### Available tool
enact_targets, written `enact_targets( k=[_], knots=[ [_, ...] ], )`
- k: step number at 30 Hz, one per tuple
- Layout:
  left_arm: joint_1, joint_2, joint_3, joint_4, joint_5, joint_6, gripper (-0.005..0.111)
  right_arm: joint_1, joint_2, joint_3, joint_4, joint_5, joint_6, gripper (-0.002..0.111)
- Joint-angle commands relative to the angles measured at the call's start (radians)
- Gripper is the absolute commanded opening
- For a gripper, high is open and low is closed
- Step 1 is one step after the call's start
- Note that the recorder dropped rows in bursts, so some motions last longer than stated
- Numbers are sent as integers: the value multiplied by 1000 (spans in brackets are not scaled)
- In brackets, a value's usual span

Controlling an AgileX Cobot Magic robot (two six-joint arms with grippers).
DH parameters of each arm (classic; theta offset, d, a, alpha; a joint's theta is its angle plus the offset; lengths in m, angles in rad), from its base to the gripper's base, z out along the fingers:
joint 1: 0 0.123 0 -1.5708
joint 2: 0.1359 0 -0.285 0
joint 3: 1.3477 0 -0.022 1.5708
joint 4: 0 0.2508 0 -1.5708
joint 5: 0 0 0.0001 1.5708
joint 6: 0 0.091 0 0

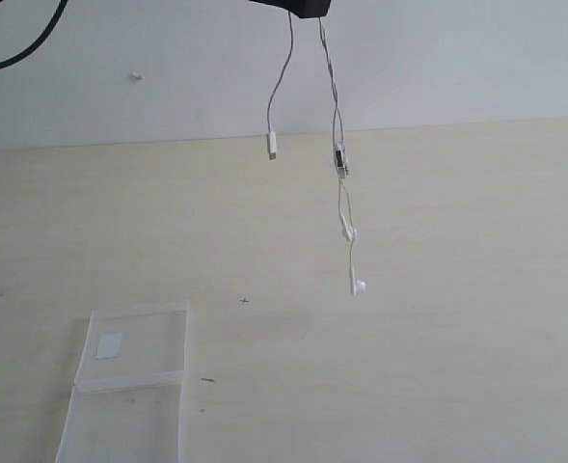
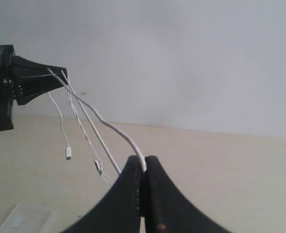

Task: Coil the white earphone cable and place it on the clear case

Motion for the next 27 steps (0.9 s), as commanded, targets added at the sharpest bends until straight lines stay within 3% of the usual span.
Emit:
enact_targets(
  k=[1,16,27],
  knots=[
    [32,8,-4,-19,-206,-9,0,-2,-43,-5,-114,47,38,0],
    [32,49,-26,-26,-322,-13,0,-2,-47,-5,-62,9,35,0],
    [32,96,-83,-26,-487,-13,0,-2,-122,-5,-10,47,35,0]
  ],
)
